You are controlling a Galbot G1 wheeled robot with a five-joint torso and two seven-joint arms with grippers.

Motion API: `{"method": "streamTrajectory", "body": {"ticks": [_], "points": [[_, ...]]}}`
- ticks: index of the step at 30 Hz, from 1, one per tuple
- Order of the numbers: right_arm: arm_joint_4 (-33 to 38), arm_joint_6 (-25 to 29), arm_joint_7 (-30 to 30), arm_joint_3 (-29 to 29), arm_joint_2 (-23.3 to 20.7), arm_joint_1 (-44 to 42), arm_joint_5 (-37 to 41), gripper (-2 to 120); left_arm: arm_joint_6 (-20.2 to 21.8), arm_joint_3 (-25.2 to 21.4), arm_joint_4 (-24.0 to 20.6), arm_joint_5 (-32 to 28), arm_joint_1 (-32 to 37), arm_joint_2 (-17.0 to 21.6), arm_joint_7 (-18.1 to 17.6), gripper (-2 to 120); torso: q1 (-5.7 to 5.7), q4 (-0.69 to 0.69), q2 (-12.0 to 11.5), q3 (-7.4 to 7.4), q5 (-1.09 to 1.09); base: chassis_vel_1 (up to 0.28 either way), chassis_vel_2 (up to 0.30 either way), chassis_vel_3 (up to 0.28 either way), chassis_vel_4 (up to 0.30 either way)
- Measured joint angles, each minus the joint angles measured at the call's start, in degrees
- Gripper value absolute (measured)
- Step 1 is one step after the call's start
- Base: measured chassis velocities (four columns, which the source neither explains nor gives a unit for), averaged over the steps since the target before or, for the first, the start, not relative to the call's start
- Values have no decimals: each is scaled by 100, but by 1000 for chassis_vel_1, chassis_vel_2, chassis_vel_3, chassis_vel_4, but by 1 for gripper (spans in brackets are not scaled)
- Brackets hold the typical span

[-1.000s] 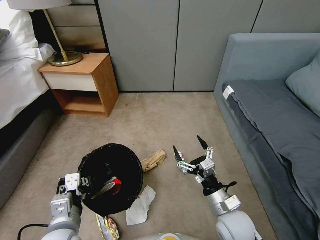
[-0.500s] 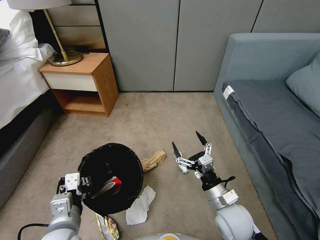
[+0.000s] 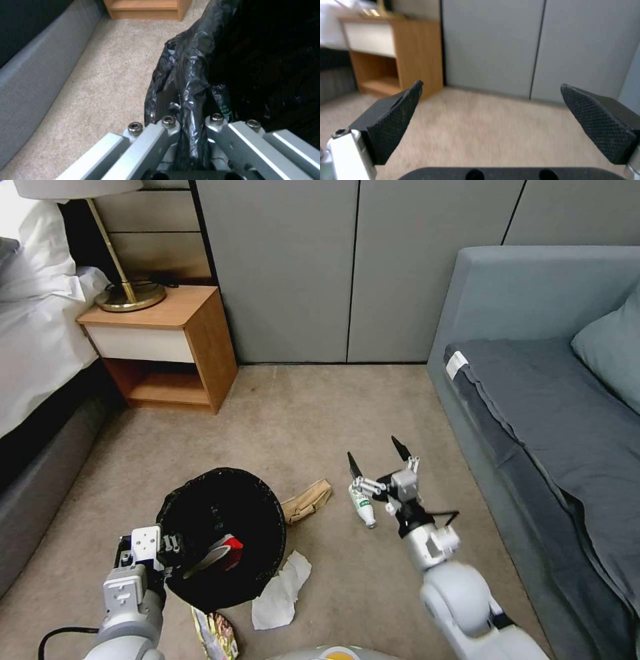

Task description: Pick up the trash bin, then pick up the garbage from the floor and place it into the trash bin.

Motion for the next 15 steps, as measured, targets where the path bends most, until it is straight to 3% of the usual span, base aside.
{"method": "streamTrajectory", "body": {"ticks": [2,6,7,9,11,15], "points": [[-422,-798,245,-225,-28,594,679,100,0,39,1,29,25,1,0,0,0,1,0,0,0,0,0,0,0],[-946,-1414,144,-326,5,1076,1075,100,0,23,1,35,32,5,-1,0,1,1,0,1,1,0,0,0,0],[-1313,-1850,-93,-339,29,1384,1252,100,0,6,0,36,43,12,-1,0,1,0,0,0,0,0,0,0,0],[-1415,-1959,-190,-343,37,1476,1292,100,0,2,1,36,47,13,-1,0,1,0,0,0,0,0,0,0,0],[-1789,-2473,-465,-400,58,1844,1437,100,0,-7,2,42,59,-1,0,0,0,0,0,0,-1,0,0,0,0],[-2307,-2711,-589,-574,126,2275,1482,100,-15,19,24,84,79,-42,1,0,0,0,0,0,0,0,0,0,0]]}}
